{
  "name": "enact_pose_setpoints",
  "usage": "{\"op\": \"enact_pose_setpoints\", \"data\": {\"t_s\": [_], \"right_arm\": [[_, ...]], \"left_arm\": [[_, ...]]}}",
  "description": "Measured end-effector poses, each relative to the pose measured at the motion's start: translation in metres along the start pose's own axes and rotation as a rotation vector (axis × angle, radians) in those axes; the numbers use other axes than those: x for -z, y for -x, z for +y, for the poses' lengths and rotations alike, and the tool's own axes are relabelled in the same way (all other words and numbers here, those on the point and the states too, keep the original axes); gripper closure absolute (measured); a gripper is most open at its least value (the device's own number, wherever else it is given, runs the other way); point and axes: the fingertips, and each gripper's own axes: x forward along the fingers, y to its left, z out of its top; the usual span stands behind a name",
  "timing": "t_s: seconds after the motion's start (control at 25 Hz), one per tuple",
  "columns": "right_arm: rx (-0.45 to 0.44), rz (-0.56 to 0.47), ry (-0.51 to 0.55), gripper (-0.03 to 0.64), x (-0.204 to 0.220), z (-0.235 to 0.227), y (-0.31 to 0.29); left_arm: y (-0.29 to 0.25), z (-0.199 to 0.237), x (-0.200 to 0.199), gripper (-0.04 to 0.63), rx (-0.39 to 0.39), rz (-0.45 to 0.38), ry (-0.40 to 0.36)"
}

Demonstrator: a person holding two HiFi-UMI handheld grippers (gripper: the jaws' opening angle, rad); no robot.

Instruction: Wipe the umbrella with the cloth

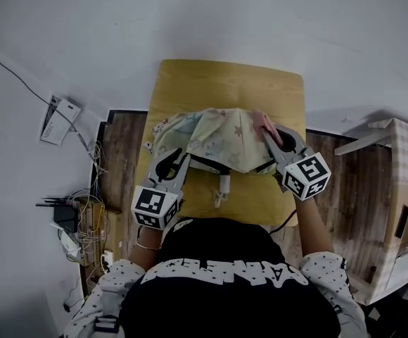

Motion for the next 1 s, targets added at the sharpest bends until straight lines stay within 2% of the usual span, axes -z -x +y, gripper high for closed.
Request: {"op": "enact_pose_setpoints", "data": {"t_s": [0.28, 0.64, 0.84, 1.0], "right_arm": [[-0.001, -0.057, -0.042, 0.583, -0.024, 0.004, 0.003], [0.007, -0.084, -0.052, 0.583, -0.033, 0.007, 0.005], [-0.015, -0.098, -0.047, 0.586, -0.037, 0.014, 0.009], [-0.027, -0.095, -0.039, 0.586, -0.038, 0.020, 0.011]], "left_arm": [[0.001, -0.012, -0.028, 0.525, 0.037, -0.028, -0.103], [0.004, -0.015, -0.063, 0.593, 0.038, -0.131, -0.105], [0.001, -0.022, -0.067, 0.594, 0.057, -0.131, -0.113], [-0.001, -0.021, -0.063, 0.594, 0.053, -0.111, -0.088]]}}
